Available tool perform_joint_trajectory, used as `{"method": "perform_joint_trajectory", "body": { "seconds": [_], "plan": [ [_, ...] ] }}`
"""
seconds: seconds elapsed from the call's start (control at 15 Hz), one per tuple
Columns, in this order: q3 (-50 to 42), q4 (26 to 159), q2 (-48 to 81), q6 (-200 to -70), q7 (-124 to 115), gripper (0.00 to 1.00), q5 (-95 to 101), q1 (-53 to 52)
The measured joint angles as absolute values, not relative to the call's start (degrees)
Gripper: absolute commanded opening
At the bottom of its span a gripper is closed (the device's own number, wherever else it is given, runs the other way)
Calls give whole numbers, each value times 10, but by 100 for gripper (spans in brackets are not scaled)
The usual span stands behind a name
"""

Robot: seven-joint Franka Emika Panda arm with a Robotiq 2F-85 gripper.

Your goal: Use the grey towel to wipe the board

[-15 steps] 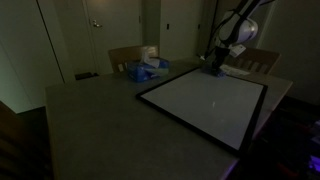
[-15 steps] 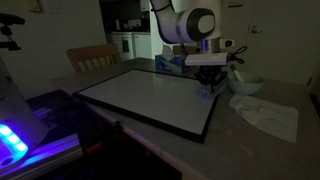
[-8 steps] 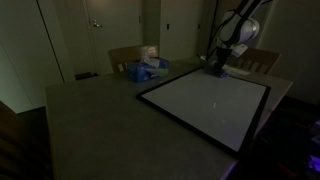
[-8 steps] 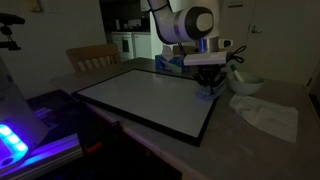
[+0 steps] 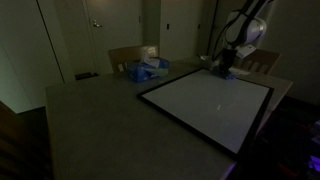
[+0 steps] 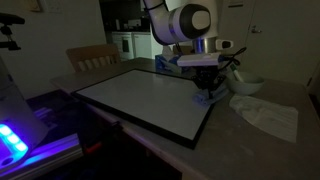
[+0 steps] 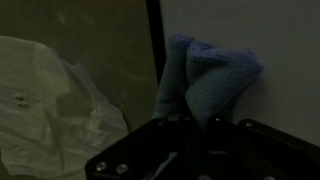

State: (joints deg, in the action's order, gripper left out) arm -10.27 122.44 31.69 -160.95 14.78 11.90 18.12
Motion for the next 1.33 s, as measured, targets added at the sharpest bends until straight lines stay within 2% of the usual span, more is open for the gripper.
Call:
{"method": "perform_joint_trajectory", "body": {
  "seconds": [0.6, 1.2, 1.27, 1.33],
  "plan": [
    [-120, 1288, 276, -1590, 150, 2, 136, 168],
    [-94, 1289, 270, -1576, 134, 2, 122, 147],
    [-88, 1285, 270, -1562, 134, 10, 114, 146],
    [-84, 1281, 270, -1548, 132, 10, 106, 146]
  ]
}}
